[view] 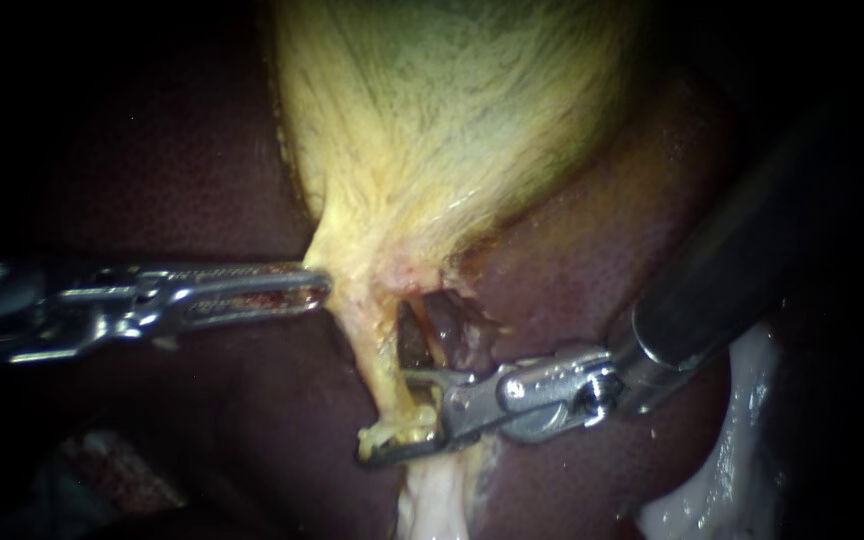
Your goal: Going back first clip left tube
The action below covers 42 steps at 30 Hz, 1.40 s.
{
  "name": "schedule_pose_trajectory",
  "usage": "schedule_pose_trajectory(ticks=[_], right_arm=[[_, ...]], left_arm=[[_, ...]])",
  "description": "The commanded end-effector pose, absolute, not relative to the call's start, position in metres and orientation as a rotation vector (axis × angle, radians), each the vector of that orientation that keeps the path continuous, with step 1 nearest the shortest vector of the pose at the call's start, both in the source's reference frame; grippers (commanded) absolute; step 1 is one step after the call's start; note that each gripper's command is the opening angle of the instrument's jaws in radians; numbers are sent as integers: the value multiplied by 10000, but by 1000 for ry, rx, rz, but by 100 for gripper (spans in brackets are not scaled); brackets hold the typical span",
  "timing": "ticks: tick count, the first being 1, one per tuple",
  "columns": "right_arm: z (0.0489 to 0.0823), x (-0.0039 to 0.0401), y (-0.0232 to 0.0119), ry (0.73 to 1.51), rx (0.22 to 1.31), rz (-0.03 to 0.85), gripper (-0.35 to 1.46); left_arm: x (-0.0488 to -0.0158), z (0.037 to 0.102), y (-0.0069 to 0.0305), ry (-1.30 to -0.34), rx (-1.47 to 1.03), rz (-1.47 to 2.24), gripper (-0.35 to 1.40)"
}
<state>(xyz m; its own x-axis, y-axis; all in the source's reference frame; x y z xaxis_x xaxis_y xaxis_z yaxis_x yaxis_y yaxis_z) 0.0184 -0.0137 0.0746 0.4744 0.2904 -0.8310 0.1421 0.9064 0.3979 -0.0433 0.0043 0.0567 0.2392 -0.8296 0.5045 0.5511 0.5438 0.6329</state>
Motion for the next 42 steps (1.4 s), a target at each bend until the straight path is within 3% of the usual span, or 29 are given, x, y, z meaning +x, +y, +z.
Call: schedule_pose_trajectory(ticks=[1,16,26,42], right_arm=[[746,184,-137,1083,448,87,60],[739,192,-168,1114,481,-52,60],[747,192,-159,1114,480,-48,60],[732,140,-133,1081,388,8,60]], left_arm=[[-433,567,44,-919,357,-973,-35],[-433,567,44,-919,357,-972,-35],[-433,569,45,-919,357,-972,-35],[-426,572,45,-920,360,-968,-35]])
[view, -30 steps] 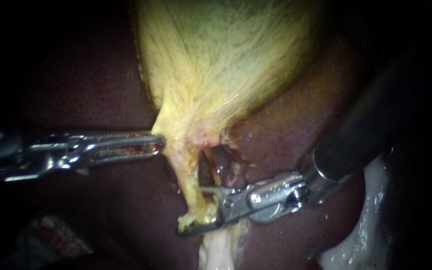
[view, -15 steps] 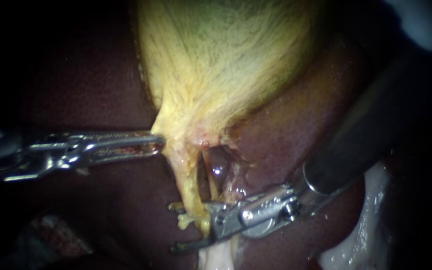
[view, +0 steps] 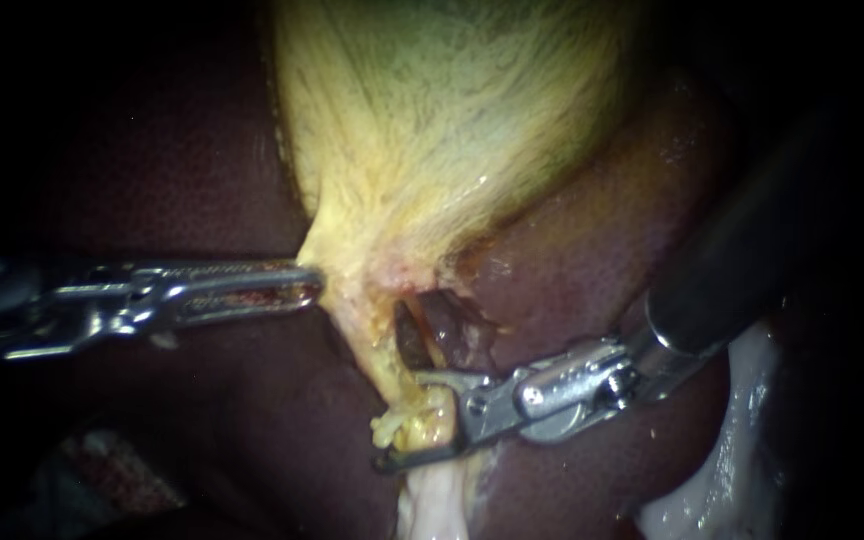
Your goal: Going back first clip left tube
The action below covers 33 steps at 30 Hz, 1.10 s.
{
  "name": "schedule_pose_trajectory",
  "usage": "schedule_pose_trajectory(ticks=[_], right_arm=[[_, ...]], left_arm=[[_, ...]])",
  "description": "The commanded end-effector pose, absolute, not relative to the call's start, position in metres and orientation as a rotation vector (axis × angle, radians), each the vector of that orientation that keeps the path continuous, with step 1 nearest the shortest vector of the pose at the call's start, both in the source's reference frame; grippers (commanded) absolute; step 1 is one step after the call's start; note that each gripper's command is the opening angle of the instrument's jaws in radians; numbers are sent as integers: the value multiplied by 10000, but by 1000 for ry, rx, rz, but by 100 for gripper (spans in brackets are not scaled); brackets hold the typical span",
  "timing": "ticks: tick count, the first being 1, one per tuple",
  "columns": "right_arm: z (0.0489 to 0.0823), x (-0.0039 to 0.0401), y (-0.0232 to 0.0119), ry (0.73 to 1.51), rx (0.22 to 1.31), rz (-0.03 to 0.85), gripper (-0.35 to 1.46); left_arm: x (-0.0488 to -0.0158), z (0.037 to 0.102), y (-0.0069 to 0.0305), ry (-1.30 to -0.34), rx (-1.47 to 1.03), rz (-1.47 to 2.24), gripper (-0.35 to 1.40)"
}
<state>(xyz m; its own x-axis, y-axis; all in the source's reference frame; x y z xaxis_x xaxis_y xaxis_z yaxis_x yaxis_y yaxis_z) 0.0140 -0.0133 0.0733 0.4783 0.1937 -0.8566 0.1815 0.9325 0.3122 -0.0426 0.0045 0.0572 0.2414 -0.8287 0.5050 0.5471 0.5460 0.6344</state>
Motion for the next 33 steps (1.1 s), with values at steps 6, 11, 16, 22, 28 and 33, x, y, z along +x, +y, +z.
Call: schedule_pose_trajectory(ticks=[6,11,16,22,28,33], right_arm=[[719,115,-121,1076,367,23,60],[700,91,-109,1072,335,25,60],[678,68,-95,1065,305,25,60],[653,49,-79,1060,273,11,60],[635,31,-64,1067,259,-29,60],[627,21,-61,1070,262,-35,60]], left_arm=[[-424,573,45,-920,361,-967,-35],[-423,574,45,-921,364,-965,-35],[-423,574,46,-921,364,-965,-35],[-423,575,45,-921,364,-965,-35],[-422,575,45,-921,364,-965,-35],[-422,577,45,-922,363,-964,-35]])
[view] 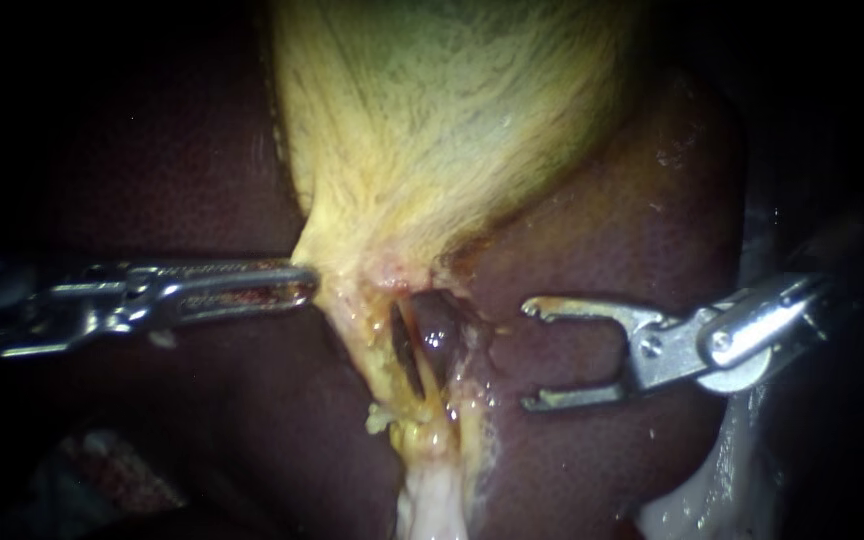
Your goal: Going back first clip left tube
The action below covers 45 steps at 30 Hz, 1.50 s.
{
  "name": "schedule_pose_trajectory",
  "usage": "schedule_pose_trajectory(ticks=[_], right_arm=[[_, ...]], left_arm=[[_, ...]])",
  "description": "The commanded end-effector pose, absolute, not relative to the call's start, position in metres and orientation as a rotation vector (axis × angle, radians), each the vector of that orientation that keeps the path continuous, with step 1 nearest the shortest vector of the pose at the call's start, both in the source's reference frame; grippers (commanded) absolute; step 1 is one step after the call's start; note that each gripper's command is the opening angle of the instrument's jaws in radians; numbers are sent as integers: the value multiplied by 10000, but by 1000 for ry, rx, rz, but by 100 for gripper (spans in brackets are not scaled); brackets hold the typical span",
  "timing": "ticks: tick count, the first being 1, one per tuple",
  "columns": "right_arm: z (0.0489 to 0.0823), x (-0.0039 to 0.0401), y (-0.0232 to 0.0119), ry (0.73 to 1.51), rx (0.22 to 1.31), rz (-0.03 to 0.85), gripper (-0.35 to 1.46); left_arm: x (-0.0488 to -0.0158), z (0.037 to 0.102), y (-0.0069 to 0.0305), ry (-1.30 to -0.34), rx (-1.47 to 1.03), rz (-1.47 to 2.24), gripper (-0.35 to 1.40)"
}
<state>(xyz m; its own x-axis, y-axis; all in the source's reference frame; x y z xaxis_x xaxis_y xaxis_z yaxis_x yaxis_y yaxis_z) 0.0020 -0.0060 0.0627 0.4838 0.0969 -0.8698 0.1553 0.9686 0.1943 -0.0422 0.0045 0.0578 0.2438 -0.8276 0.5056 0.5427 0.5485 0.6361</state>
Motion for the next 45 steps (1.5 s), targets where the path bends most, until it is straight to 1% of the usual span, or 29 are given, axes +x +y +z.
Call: schedule_pose_trajectory(ticks=[1,9,17,32,45], right_arm=[[626,21,-61,1070,262,-35,60],[625,23,-63,1072,260,-33,60],[626,23,-63,1074,259,-32,60],[622,27,-66,1079,256,-28,60],[623,26,-66,1079,256,-28,60]], left_arm=[[-423,579,45,-922,362,-964,-35],[-426,600,43,-938,352,-963,-35],[-444,631,39,-960,348,-958,-35],[-476,649,27,-970,364,-938,-35],[-477,651,27,-971,367,-935,-35]])
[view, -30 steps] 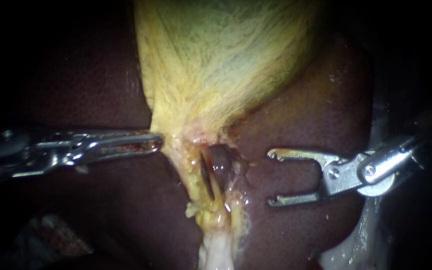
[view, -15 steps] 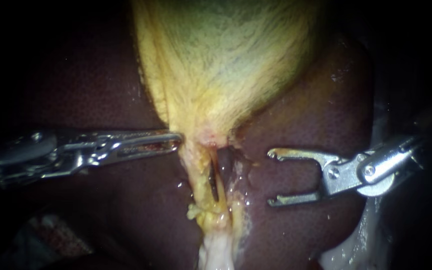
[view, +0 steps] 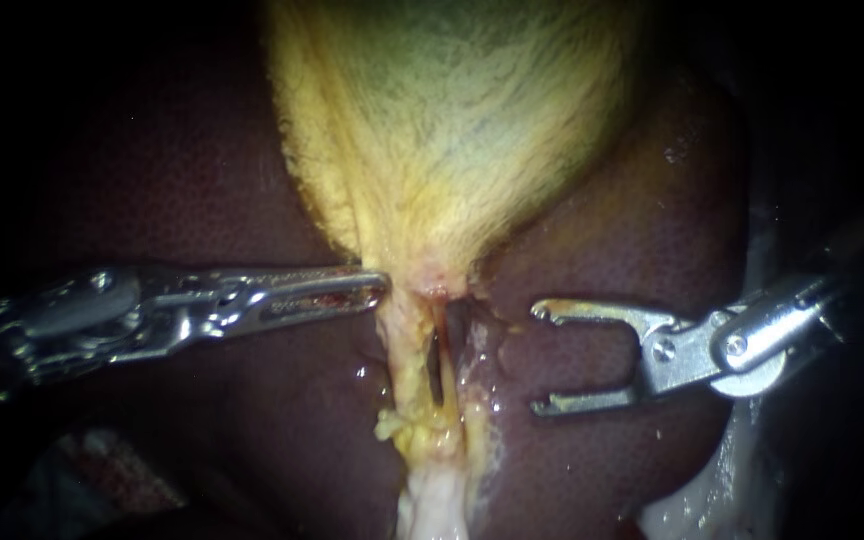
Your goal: Going back first clip left tube
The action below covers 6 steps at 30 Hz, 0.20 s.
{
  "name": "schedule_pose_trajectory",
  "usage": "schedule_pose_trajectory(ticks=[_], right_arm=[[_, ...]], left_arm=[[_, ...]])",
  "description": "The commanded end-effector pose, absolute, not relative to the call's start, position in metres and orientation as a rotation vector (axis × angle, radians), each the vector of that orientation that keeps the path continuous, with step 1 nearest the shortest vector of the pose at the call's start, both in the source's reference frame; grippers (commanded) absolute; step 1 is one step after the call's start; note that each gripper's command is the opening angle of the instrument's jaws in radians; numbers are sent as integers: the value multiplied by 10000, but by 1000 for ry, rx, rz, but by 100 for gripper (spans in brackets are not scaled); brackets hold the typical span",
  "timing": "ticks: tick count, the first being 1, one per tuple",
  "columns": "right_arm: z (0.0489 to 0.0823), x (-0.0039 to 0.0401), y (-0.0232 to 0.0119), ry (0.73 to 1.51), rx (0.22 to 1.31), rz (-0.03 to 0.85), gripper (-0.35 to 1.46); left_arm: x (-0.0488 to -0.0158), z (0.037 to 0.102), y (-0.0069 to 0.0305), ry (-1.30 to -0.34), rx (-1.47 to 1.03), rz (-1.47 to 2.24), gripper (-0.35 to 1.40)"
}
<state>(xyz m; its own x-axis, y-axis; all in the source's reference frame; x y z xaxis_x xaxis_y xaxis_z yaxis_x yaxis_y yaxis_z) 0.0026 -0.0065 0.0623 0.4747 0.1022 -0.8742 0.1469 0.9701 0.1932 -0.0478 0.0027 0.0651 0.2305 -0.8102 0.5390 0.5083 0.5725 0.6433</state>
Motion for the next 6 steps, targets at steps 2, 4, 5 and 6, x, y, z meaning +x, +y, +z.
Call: schedule_pose_trajectory(ticks=[2,4,5,6], right_arm=[[624,26,-66,1079,256,-28,60],[624,26,-66,1079,256,-28,60],[624,26,-66,1079,256,-28,60],[624,26,-66,1080,253,-34,60]], left_arm=[[-477,652,27,-971,368,-934,-35],[-476,653,28,-971,368,-933,-35],[-476,653,28,-971,368,-933,-35],[-476,653,28,-971,368,-933,-35]])
